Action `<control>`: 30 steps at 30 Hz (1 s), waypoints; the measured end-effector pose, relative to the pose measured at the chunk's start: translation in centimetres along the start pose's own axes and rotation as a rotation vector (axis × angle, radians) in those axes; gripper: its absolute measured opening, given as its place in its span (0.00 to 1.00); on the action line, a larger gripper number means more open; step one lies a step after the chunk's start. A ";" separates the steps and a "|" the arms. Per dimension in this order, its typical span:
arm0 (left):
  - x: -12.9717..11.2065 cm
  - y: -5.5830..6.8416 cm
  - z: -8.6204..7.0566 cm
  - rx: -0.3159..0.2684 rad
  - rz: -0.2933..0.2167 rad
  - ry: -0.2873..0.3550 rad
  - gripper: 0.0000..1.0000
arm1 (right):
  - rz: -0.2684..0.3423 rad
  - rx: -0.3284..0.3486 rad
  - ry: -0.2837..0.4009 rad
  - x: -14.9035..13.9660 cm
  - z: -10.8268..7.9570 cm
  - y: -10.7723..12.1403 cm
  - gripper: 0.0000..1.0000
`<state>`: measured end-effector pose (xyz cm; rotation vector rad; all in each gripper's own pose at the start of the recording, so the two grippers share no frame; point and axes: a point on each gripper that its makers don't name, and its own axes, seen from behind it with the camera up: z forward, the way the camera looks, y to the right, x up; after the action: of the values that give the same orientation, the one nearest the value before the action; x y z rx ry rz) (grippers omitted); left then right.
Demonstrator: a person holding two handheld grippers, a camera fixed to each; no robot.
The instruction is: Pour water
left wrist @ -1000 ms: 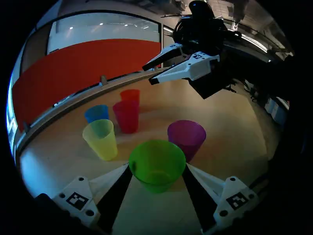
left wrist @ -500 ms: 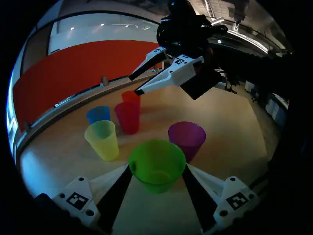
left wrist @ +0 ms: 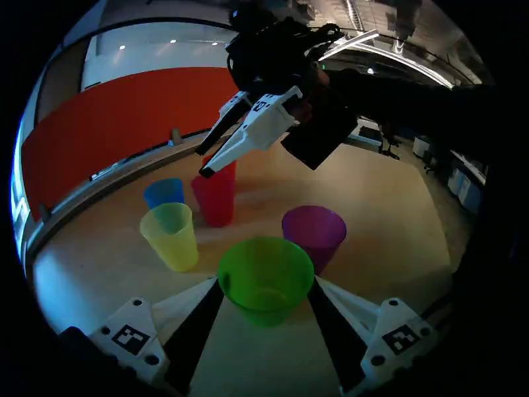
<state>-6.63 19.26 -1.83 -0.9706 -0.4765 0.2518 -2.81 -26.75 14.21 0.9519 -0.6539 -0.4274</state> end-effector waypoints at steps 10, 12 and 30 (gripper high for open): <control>-0.1 -0.1 -0.3 0.004 -0.008 0.008 0.86 | 0.053 0.021 -0.077 0.0 2.1 0.4 1.00; -0.2 -0.2 -0.4 0.005 -0.009 0.009 0.86 | 0.054 0.018 -0.088 0.1 2.6 0.6 1.00; -0.2 -0.1 -0.2 -0.003 -0.014 0.012 0.86 | 0.073 0.004 -0.152 0.6 6.5 1.2 1.00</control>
<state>-6.72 18.94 -1.95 -0.9708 -0.4724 0.2329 -6.69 -30.40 18.09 0.9022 -0.8255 -0.4367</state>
